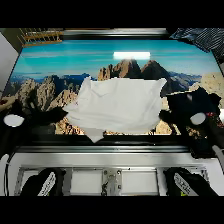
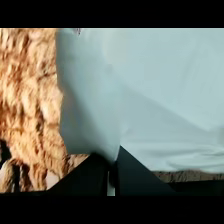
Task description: Fold the clothes and pants, and hang the long-sleeved shirts on hangers.
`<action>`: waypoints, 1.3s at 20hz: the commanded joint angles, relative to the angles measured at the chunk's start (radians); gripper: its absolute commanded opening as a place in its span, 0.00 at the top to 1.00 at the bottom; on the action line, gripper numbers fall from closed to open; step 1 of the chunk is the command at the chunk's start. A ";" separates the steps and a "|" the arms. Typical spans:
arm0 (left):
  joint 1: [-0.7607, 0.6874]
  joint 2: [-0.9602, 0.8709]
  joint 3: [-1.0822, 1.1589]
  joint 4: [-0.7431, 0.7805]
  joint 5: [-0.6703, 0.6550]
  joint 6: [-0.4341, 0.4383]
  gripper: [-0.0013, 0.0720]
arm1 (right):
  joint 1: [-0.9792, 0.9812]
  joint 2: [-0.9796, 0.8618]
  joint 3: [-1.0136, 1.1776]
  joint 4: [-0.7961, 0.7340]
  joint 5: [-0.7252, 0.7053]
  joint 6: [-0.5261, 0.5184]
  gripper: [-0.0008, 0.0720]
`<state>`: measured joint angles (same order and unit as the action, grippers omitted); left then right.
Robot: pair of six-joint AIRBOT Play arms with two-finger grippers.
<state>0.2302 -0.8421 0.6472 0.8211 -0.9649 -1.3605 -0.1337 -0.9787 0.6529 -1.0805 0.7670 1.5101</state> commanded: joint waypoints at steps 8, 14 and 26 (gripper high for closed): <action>0.134 0.417 0.718 -0.001 -0.184 -0.092 0.97 | 0.005 0.289 0.859 -0.233 0.263 -0.074 0.98; 0.306 0.481 0.877 -0.005 -0.207 -0.153 0.97 | 0.005 0.409 0.860 -0.235 0.435 -0.060 0.98; 0.218 -0.062 0.512 -0.031 -0.141 -0.084 0.97 | 0.138 -0.305 0.860 -0.270 0.538 0.001 0.98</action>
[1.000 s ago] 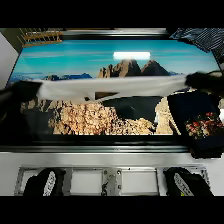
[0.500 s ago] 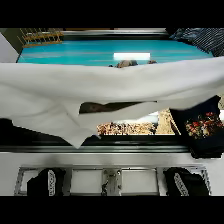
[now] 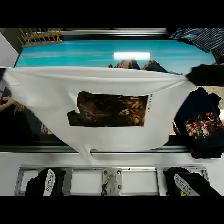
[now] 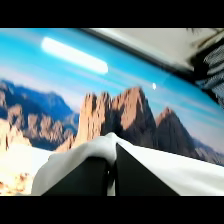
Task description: Fold the clothes and pants, and hang the long-sleeved shirts on hangers.
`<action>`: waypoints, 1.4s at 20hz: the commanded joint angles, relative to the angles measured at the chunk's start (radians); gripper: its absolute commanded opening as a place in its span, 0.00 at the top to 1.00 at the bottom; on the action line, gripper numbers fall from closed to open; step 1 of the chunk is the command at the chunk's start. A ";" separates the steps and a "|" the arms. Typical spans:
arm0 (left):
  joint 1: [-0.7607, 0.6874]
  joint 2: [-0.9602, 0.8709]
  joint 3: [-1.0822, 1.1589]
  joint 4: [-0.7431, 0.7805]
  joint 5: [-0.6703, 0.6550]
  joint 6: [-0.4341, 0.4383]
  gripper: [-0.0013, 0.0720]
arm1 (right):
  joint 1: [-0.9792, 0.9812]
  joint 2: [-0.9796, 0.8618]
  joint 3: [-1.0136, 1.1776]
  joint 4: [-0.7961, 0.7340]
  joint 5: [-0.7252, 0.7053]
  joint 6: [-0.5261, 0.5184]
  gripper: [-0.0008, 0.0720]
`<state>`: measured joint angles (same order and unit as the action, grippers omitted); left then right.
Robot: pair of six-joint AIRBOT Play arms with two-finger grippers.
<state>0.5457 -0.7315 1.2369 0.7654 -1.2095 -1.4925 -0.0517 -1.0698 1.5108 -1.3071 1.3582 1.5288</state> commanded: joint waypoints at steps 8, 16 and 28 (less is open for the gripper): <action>-0.373 -0.786 0.351 0.211 0.188 0.020 0.57 | 0.074 -0.492 0.149 -0.044 -0.473 0.029 0.44; -0.219 -0.695 0.132 0.420 0.025 -0.033 0.24 | 0.022 -0.342 0.105 -0.040 -0.279 0.004 0.32; -0.162 -0.591 -0.526 0.251 0.324 0.039 0.24 | 0.106 -0.200 -0.105 -0.018 -0.258 -0.014 0.32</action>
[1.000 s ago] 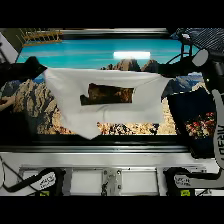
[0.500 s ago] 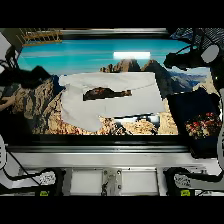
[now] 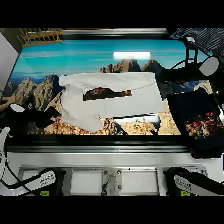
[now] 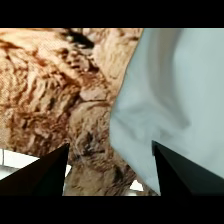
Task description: Fold the clothes and pants, and hang the long-sleeved shirts on hangers.
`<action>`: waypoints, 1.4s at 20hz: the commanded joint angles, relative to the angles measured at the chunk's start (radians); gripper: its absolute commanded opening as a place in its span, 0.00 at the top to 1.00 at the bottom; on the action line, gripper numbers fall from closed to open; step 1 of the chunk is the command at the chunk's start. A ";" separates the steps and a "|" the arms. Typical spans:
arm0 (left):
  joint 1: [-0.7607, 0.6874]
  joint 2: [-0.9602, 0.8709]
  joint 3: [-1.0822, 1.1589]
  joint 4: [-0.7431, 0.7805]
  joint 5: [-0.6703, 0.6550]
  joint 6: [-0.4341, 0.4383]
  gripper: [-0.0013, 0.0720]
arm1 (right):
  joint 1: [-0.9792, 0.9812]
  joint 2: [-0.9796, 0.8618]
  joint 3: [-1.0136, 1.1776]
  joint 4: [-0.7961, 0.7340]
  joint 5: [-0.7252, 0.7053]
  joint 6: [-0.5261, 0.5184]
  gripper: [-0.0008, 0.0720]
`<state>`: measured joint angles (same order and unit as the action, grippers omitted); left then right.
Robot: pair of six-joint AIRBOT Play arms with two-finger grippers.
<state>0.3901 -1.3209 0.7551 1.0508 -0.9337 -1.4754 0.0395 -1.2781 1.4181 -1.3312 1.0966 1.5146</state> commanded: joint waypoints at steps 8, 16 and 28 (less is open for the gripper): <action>-0.115 -0.059 -0.045 -0.058 0.133 0.017 0.40 | 0.016 0.008 -0.014 0.006 0.015 0.000 0.32; -0.077 0.004 -0.045 -0.047 0.137 0.058 0.97 | -0.147 0.019 -0.180 -0.010 0.132 0.040 0.32; -0.057 0.121 -0.045 -0.050 0.080 0.111 0.97 | -0.292 -0.117 -0.682 0.519 -0.449 0.003 0.32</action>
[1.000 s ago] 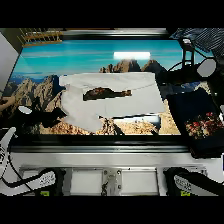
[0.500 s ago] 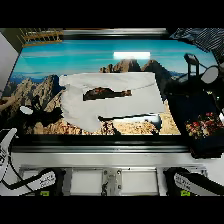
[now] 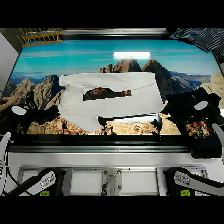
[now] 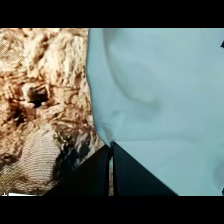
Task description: Fold the clothes and pants, and hang the long-sleeved shirts on hangers.
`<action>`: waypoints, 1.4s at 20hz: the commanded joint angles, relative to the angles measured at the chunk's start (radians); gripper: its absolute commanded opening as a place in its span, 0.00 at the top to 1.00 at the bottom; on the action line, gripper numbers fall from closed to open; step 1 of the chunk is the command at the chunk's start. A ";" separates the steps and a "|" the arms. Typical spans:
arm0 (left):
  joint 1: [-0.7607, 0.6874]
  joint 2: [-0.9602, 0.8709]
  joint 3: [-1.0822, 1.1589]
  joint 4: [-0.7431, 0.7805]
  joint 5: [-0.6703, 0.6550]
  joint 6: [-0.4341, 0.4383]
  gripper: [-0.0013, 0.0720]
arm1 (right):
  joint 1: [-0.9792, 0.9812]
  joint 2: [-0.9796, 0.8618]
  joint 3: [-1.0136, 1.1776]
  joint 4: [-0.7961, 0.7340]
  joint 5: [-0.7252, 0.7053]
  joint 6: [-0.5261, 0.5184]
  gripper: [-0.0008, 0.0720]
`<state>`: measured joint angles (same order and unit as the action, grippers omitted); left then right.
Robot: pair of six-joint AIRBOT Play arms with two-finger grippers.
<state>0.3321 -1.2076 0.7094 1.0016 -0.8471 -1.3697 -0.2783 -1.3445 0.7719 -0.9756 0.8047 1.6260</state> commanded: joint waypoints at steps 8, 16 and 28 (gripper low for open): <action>0.001 0.008 0.004 -0.003 0.001 0.004 0.97 | 0.114 -0.100 -0.003 0.336 -0.272 -0.368 0.98; 0.002 0.222 0.495 0.000 -0.133 0.000 0.97 | 0.113 0.131 0.562 -0.064 0.067 -0.426 0.98; 0.002 0.690 1.029 0.001 -0.137 -0.056 0.97 | 0.113 0.705 0.840 -0.129 0.095 -0.398 0.98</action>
<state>0.3336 -0.5957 1.6787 0.9981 -0.9863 -1.3933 -0.1658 -0.7460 1.5970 -1.0592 0.8955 1.2007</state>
